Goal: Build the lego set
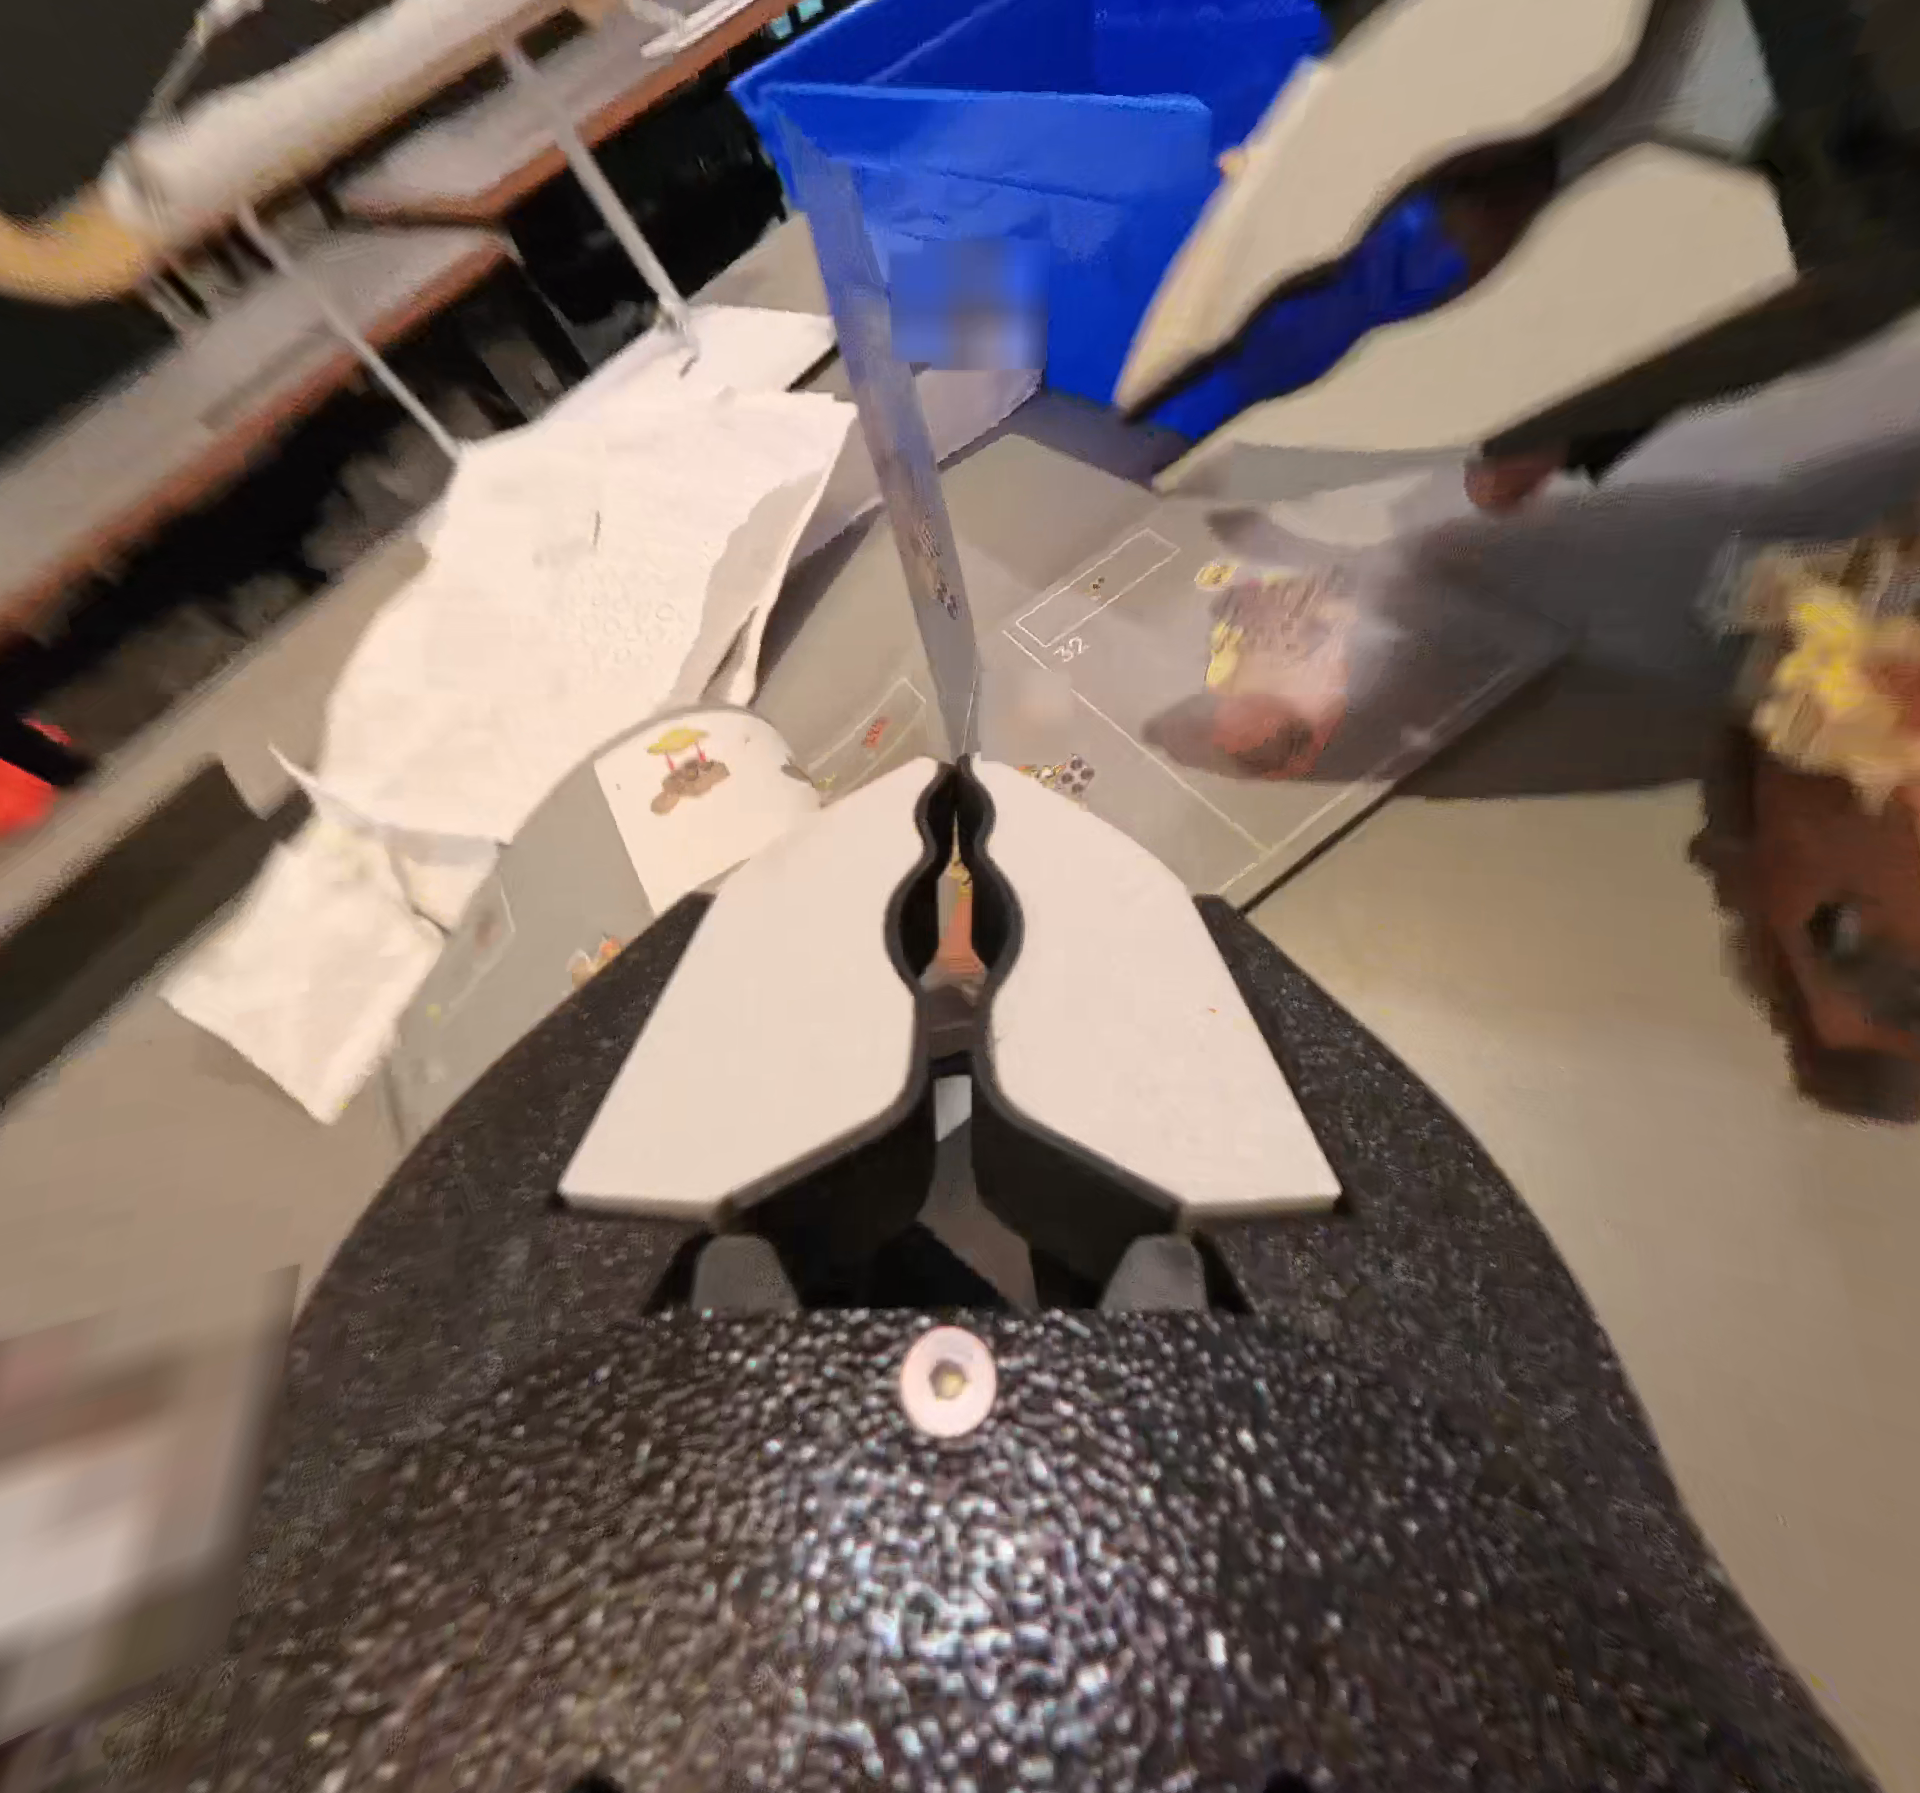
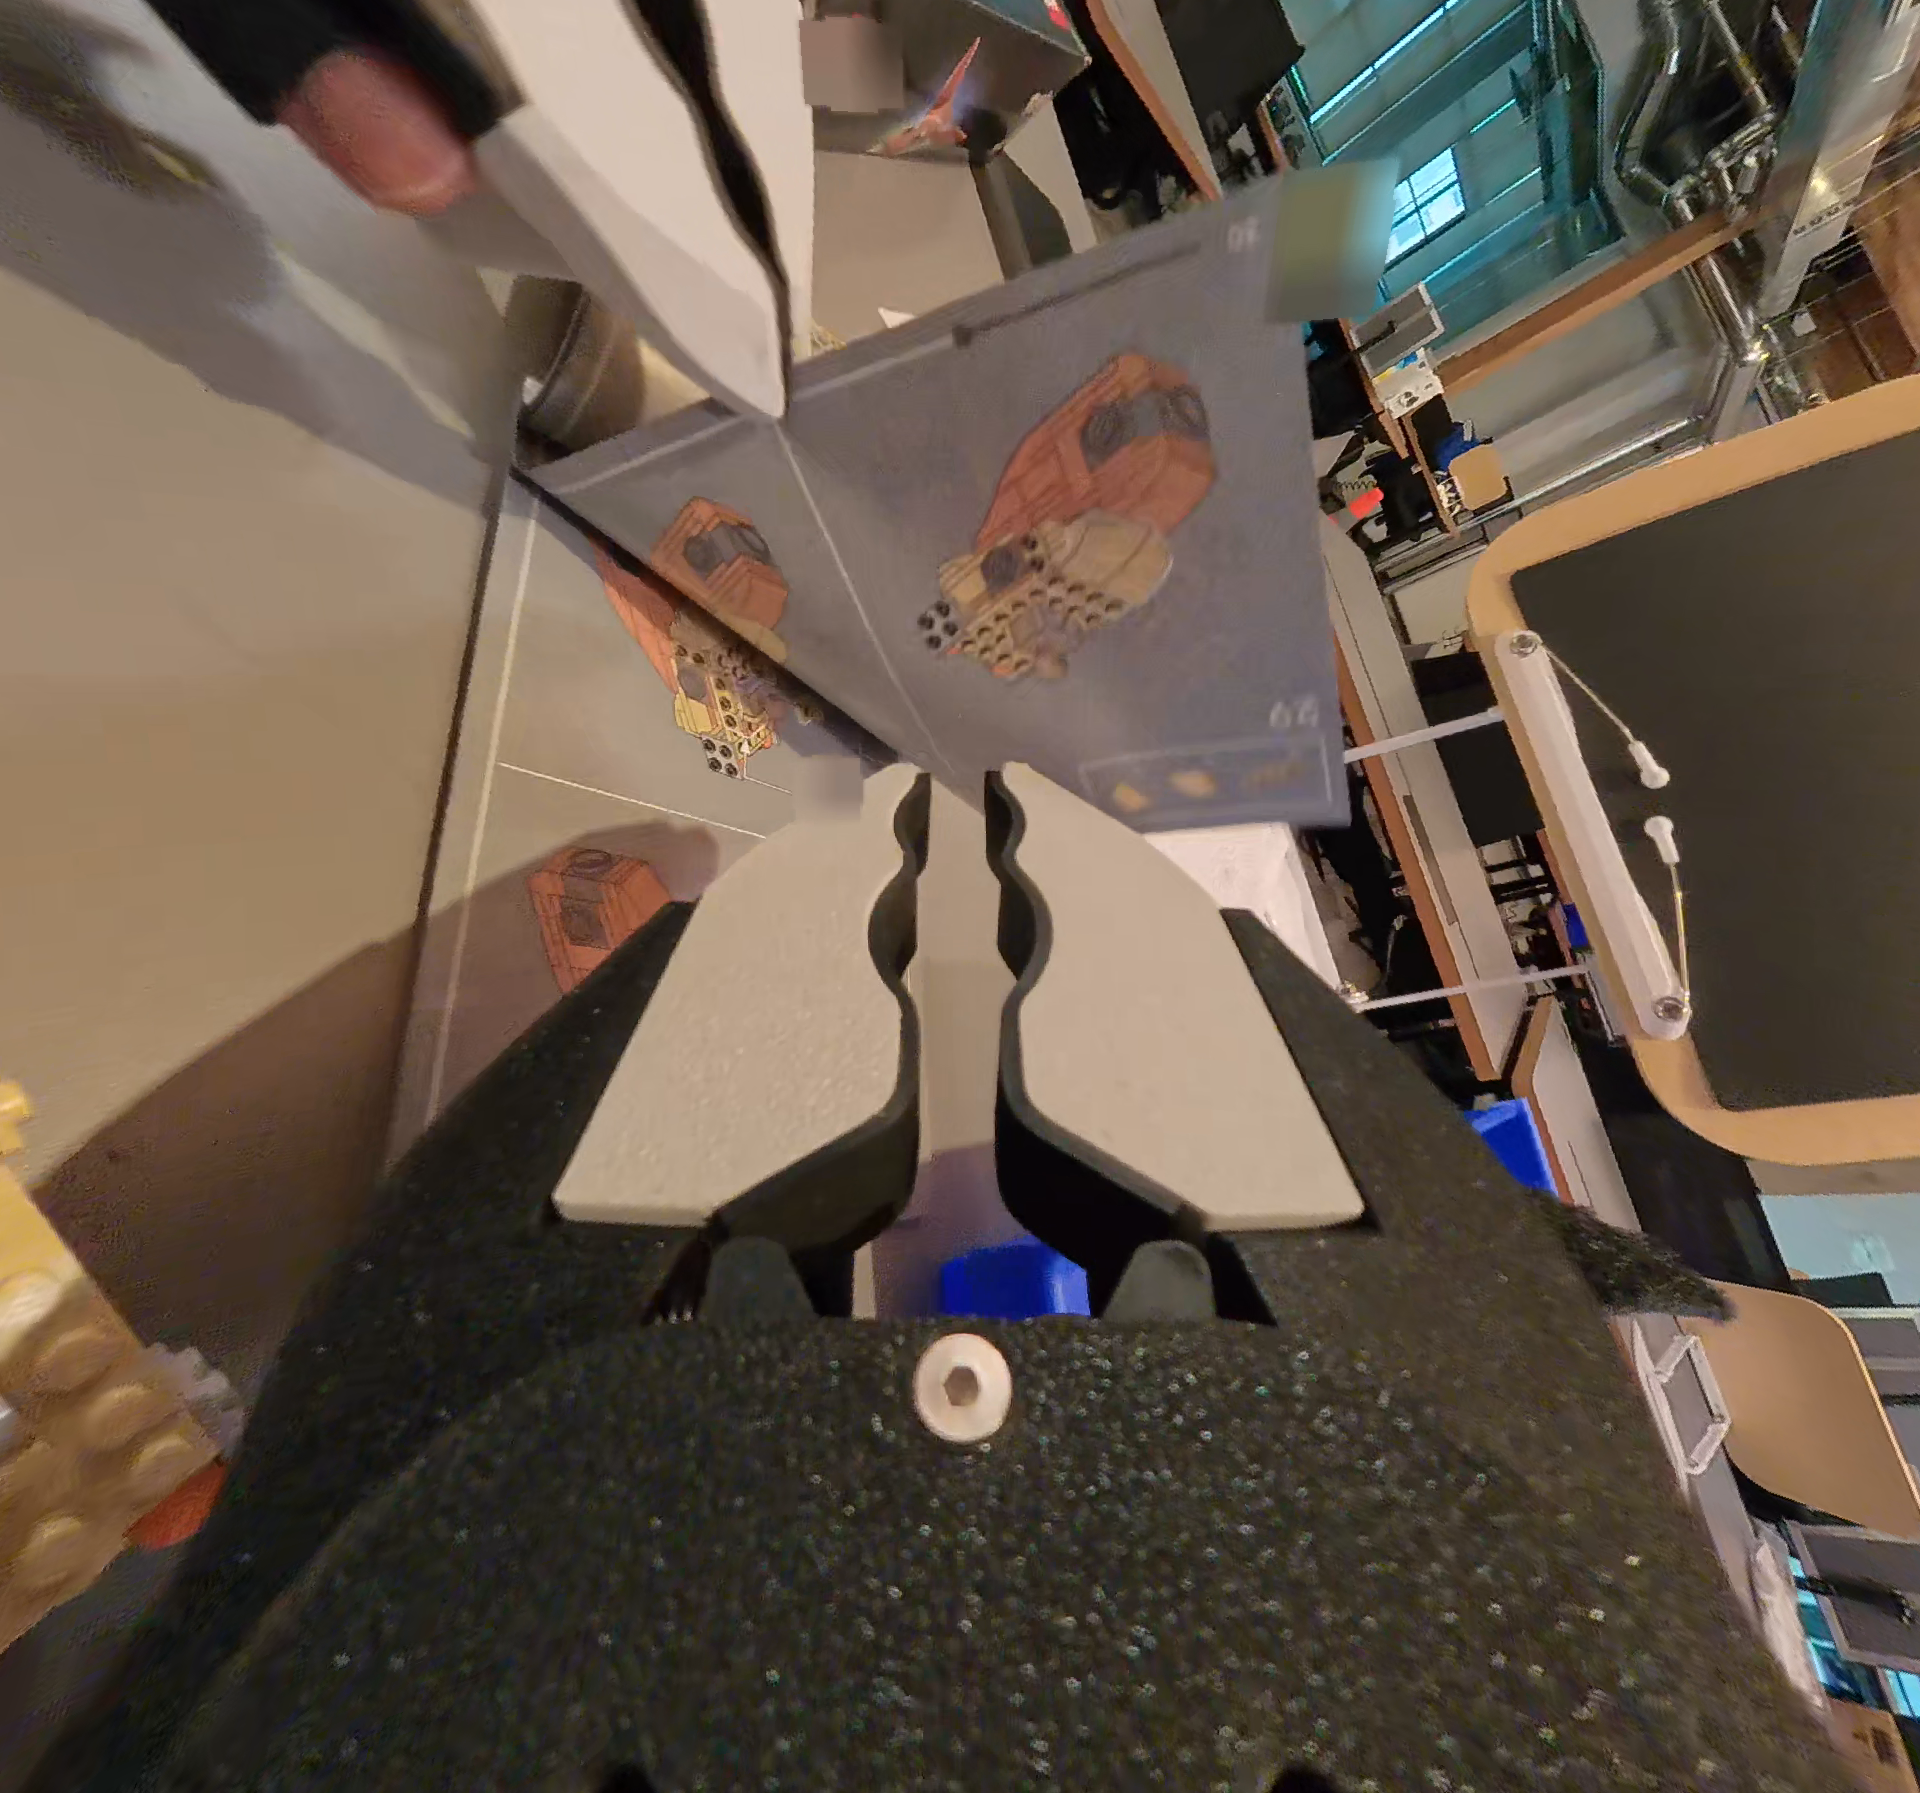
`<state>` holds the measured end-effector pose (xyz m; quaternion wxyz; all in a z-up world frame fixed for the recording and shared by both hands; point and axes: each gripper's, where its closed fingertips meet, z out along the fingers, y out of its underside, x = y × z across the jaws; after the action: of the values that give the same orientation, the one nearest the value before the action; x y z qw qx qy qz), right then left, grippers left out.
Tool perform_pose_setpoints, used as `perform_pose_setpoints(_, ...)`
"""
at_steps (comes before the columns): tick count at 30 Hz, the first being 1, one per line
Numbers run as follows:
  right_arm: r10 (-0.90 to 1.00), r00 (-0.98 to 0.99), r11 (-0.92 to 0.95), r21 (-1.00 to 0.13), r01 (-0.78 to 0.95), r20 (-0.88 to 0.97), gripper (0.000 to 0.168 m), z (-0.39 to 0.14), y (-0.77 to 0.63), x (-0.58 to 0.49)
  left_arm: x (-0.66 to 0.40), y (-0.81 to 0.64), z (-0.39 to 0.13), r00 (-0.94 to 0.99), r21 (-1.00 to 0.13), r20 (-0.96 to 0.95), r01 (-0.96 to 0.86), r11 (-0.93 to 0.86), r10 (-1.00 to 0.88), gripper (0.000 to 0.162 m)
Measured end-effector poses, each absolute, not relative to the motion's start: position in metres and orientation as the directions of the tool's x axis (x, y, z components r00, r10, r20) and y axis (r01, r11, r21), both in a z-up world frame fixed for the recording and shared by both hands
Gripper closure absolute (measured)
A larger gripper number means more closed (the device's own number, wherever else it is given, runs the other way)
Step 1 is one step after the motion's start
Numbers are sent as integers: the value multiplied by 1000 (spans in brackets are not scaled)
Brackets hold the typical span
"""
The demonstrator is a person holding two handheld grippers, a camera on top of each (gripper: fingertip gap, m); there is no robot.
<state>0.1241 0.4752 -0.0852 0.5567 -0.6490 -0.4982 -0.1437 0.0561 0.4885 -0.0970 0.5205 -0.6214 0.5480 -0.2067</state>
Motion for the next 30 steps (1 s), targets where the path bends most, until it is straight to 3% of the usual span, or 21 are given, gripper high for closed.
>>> perform_pose_setpoints(3, 459, 430, 146, -543, 827, 778, 159, -90, 473, 128, 65, 473, -103, 180, -722, -593, -550, 419, -785, 162)
perform_pose_setpoints(6, 390, 340, 194, -437, 878, 856, 159, -99, 464, 138, 74, 460, -114, 90, -626, -688, -576, 525, -720, 162)
perform_pose_setpoints(10, 406, 232, 233, -346, 909, 884, 161, -122, 453, 143, 80, 455, -121, 50, -573, -727, -593, 565, -685, 162)
perform_pose_setpoints(20, 432, 280, 232, -406, 884, 857, 161, -121, 456, 145, 81, 456, -121, 46, -536, -762, -604, 590, -646, 162)
perform_pose_setpoints(24, 423, 312, 215, -429, 877, 851, 161, -116, 459, 146, 78, 465, -117, 141, -637, -686, -591, 495, -714, 162)
perform_pose_setpoints(27, 423, 347, 204, -461, 863, 837, 161, -106, 467, 141, 66, 484, -105, 319, -822, -462, -504, 265, -828, 162)
perform_pose_setpoints(30, 486, 417, 164, -549, 819, 768, 161, -97, 478, 127, 43, 511, -99, 488, -925, -208, -379, 8, -848, 162)
